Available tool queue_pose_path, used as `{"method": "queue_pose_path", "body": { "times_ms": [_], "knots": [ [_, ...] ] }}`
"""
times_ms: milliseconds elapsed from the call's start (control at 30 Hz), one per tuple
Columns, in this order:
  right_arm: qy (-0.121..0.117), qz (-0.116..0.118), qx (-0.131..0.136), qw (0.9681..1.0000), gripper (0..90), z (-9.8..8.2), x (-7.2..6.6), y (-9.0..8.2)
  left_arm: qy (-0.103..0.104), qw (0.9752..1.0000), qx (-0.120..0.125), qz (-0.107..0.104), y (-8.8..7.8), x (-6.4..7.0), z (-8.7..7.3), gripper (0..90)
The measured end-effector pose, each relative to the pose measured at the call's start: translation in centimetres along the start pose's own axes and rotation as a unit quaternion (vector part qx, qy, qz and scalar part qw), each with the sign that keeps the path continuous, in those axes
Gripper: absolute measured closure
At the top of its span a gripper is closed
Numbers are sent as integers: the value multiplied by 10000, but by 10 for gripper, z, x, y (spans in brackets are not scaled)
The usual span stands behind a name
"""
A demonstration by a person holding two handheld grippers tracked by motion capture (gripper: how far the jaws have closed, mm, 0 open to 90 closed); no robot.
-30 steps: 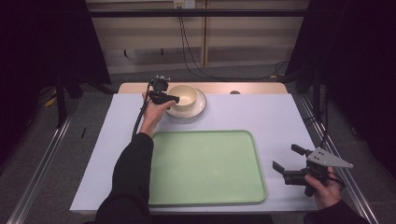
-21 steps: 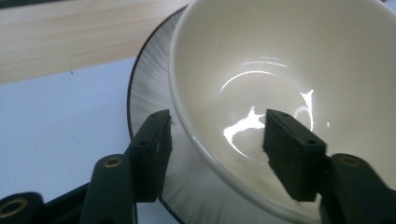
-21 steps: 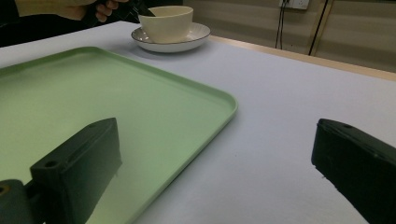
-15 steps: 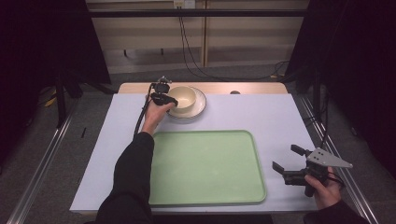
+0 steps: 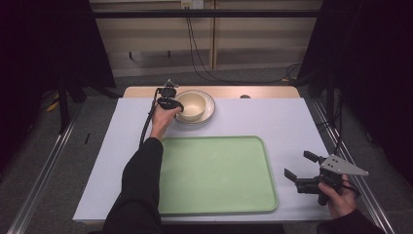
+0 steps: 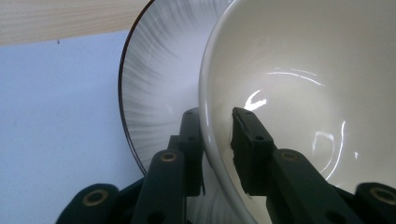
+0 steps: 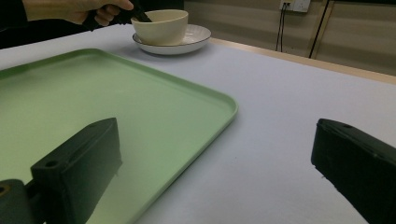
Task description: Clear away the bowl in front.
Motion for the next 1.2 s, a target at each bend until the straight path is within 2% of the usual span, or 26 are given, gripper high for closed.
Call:
{"method": "queue_pose_path", "body": {
  "times_ms": [33, 133, 200, 233, 267, 367, 467, 500, 533, 733, 833, 933, 1033, 1200],
  "knots": [
    [-7, 0, -17, 10000, 13, 0, 0, 0, -59, 9999, 9, -83, 0, 0, -1, 737],
    [-4, 8, -3, 10000, 13, 0, 0, 0, -172, 9997, 126, -122, 1, 0, 1, 738],
    [8, 9, -9, 10000, 14, 0, 0, 0, -181, 9998, 103, -67, 1, -1, 1, 760],
    [2, 14, -13, 10000, 14, 0, 0, 0, -295, 9994, 139, -76, 1, 0, 2, 792],
    [-28, 14, -18, 10000, 14, -1, 1, 0, -304, 9994, 132, -122, 0, 0, 2, 804],
    [-8, 31, -25, 10000, 15, -1, 0, 0, -433, 9985, 288, -181, -1, 2, 5, 833],
    [-21, 19, -17, 10000, 15, -1, 1, 0, -490, 9983, 242, -180, -1, 1, 4, 834],
    [-20, 16, -18, 10000, 15, -1, 1, 0, -557, 9977, 253, -288, -3, 0, 4, 838],
    [-6, 19, -24, 10000, 15, -1, 0, 0, -595, 9972, 331, -297, -3, 1, 6, 838],
    [-10, 10, -14, 10000, 15, -1, 1, 0, -505, 9978, 391, -192, -8, 5, 8, 836],
    [6, 7, -8, 10000, 18, 0, 0, 0, -636, 9969, 425, -199, -9, 5, 8, 837],
    [-10, 3, -5, 10000, 18, 0, 1, 0, -601, 9971, 428, -164, -9, 4, 8, 836],
    [9, 7, 12, 10000, 18, 0, 0, 0, -668, 9969, 372, -205, -11, 2, 7, 836],
    [7, 26, 9, 10000, 18, 0, 0, 0, -687, 9966, 421, -185, -14, -1, 8, 835]
  ]
}}
Point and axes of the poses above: each handheld gripper's, and its own axes: y roughly forward along the jaws, z roughly out of its top, x roughly to its right, the point moved 9 cm from there along y, roughly forward along the jaws, and after that the axes turned 5 degrees about x, right-handed, at the moved point
